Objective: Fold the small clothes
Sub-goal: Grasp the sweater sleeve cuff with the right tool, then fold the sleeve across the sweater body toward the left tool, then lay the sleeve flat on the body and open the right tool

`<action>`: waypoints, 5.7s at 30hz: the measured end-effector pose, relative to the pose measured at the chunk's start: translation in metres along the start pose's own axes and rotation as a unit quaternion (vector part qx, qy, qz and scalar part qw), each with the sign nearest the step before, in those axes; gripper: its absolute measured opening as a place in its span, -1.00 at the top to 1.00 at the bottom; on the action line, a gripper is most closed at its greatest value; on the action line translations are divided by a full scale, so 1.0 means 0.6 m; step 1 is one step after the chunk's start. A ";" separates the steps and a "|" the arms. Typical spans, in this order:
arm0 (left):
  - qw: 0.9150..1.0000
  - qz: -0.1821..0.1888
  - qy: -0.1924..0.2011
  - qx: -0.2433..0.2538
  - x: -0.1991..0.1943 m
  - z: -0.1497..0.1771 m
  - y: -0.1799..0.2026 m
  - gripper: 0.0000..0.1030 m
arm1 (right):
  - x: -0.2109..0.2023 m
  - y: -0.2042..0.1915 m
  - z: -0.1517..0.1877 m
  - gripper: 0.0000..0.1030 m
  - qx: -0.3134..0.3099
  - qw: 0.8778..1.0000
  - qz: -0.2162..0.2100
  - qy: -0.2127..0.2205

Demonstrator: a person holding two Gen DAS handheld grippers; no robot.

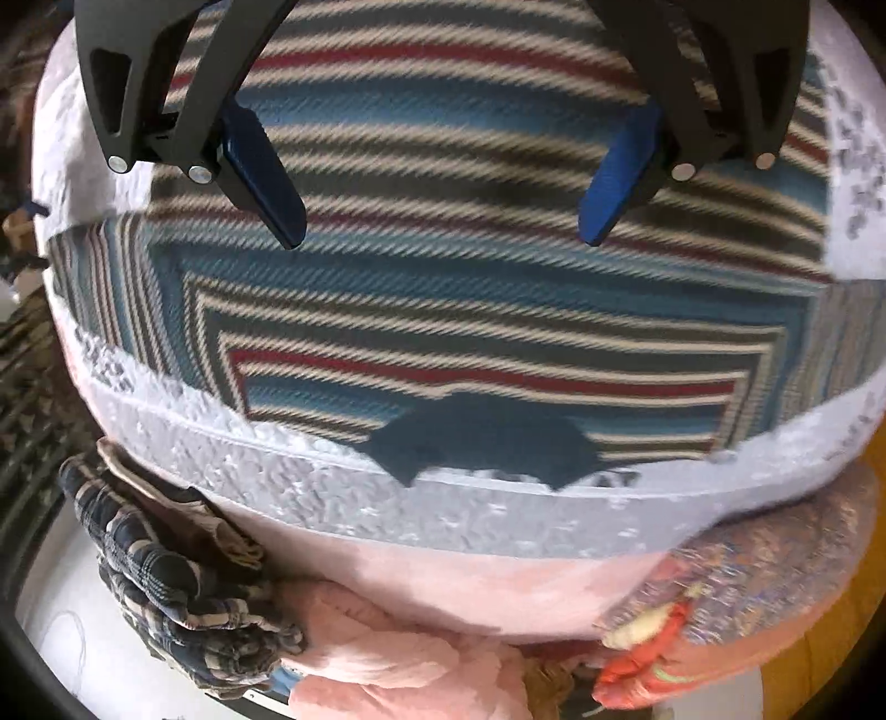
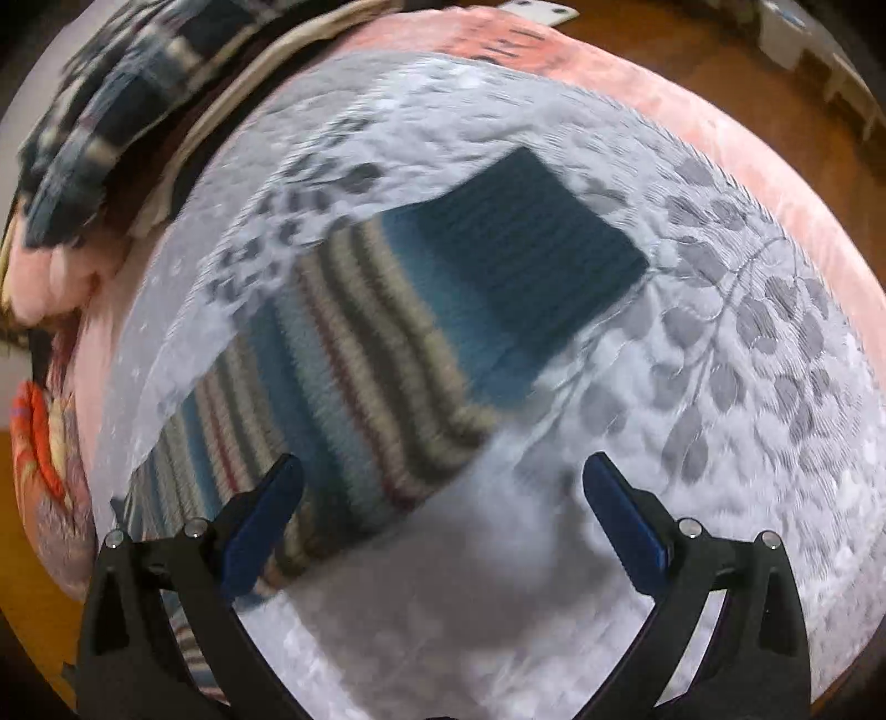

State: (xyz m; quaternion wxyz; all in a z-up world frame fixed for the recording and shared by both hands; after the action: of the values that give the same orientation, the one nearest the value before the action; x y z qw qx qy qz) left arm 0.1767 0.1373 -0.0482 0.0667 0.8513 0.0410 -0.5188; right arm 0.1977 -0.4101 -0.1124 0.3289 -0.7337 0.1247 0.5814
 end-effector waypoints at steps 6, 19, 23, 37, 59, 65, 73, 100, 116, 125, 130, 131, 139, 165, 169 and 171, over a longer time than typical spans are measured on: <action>1.000 -0.002 -0.005 -0.006 0.040 -0.025 0.005 -0.93 | 0.023 0.017 -0.032 -0.91 0.007 1.000 -0.006 0.013; 1.000 -0.023 0.001 0.002 0.047 -0.029 -0.015 -0.93 | -0.013 -0.007 -0.041 0.74 -0.006 0.996 -0.048 0.068; 1.000 -0.021 -0.002 0.001 0.047 -0.030 -0.023 -0.93 | -0.029 -0.066 -0.022 0.75 -0.042 0.994 -0.066 0.070; 1.000 -0.016 -0.008 -0.023 0.036 -0.039 -0.079 -0.93 | -0.031 -0.373 0.158 0.75 -0.234 0.964 -0.119 0.030; 0.997 0.036 -0.035 -0.053 0.042 -0.048 -0.108 -0.90 | 0.125 -0.545 0.376 0.68 -0.397 0.912 -0.094 -0.042; 0.997 0.046 -0.047 -0.040 0.056 -0.040 -0.083 -0.90 | 0.114 -0.534 0.373 0.49 -0.400 0.905 -0.128 -0.074; 0.990 0.121 -0.065 -0.032 0.062 -0.030 -0.023 -0.90 | 0.004 -0.457 0.257 0.45 -0.345 0.927 -0.144 -0.019; 0.973 0.230 0.001 -0.025 0.030 -0.061 0.014 0.63 | 0.047 -0.318 0.138 0.37 -0.219 0.967 -0.127 -0.026; 0.983 0.172 -0.011 -0.059 0.072 -0.049 -0.147 0.63 | 0.101 -0.396 0.221 0.36 -0.295 0.948 -0.096 -0.075; 0.986 0.155 -0.031 -0.050 0.099 -0.025 -0.172 0.30 | 0.116 -0.406 0.230 0.36 -0.303 0.949 -0.064 -0.064; 0.994 0.108 0.011 -0.021 0.040 -0.045 -0.187 0.04 | 0.058 -0.436 0.217 0.32 -0.318 0.946 -0.061 -0.021; 0.995 0.099 0.022 -0.013 0.028 -0.050 -0.187 0.01 | 0.049 -0.443 0.215 0.31 -0.317 0.946 -0.067 -0.016; 0.989 0.086 0.034 0.113 -0.004 -0.041 -0.040 -0.31 | 0.055 -0.502 0.262 0.31 -0.337 0.932 -0.112 -0.072; 0.992 0.090 0.059 0.067 -0.019 -0.051 -0.139 0.89 | 0.089 -0.469 0.267 0.19 -0.330 0.935 -0.101 -0.078; 0.995 0.084 0.053 0.025 -0.015 -0.057 -0.213 0.89 | 0.092 -0.471 0.266 0.19 -0.328 0.937 -0.098 -0.077; 0.996 0.080 0.040 -0.001 -0.005 -0.056 -0.248 0.89 | 0.094 -0.473 0.265 0.18 -0.327 0.937 -0.096 -0.076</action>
State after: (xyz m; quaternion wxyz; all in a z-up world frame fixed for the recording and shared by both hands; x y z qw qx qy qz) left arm 0.1842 0.2894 -0.0408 0.1073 0.8718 -0.0241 -0.4774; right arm 0.2524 -0.0855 -0.0864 0.1340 -0.7626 -0.1686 0.6100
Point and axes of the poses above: each gripper's, at about its wrist camera, not at the fingertips, and x roughly the way its jaws point, y to its right, z to its underside, the point moved 1 cm from there along x, roughly the way its jaws point, and after that the axes turned 1 degree about -y, right-handed, at the moved point
